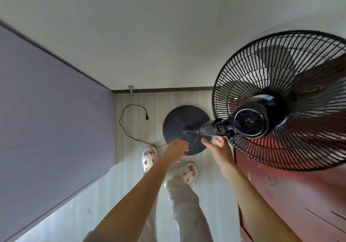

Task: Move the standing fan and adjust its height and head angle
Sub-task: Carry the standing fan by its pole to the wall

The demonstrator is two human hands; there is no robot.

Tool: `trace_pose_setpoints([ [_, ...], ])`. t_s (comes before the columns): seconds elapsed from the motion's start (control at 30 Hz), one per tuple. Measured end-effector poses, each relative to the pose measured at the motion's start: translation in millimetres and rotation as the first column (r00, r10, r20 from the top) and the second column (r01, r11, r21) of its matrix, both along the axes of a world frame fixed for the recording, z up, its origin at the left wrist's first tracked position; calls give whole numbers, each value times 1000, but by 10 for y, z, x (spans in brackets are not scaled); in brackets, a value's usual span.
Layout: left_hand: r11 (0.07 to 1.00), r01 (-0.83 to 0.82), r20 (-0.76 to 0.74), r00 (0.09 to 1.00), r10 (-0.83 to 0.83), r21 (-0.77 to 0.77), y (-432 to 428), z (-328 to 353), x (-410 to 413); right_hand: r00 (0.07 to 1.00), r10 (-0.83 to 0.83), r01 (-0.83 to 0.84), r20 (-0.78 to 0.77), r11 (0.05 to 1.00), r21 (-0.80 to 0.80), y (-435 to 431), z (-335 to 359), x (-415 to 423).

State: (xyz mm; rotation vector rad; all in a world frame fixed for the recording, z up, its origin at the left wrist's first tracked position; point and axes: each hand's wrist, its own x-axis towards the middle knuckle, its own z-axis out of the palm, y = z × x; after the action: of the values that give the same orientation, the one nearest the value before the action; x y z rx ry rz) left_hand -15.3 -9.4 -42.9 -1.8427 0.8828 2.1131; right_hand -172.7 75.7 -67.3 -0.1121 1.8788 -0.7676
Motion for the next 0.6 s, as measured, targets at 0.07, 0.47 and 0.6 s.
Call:
trace_pose_setpoints([
  [0.07,996,51,26,998,-49,-68,-68,-396,-60,999,-32,32,-22,999,-6,-138,-299,37],
  [0.47,652,521,25,791,-611,-550,-293,-1826,-415,923,-309,264,-230,943,-204,-645,-799,104],
  [0.6,607,519,68,791,-608,-602,-332,-2097,-652,910,-340,275,-238,924,-267,-674,-909,-79],
])
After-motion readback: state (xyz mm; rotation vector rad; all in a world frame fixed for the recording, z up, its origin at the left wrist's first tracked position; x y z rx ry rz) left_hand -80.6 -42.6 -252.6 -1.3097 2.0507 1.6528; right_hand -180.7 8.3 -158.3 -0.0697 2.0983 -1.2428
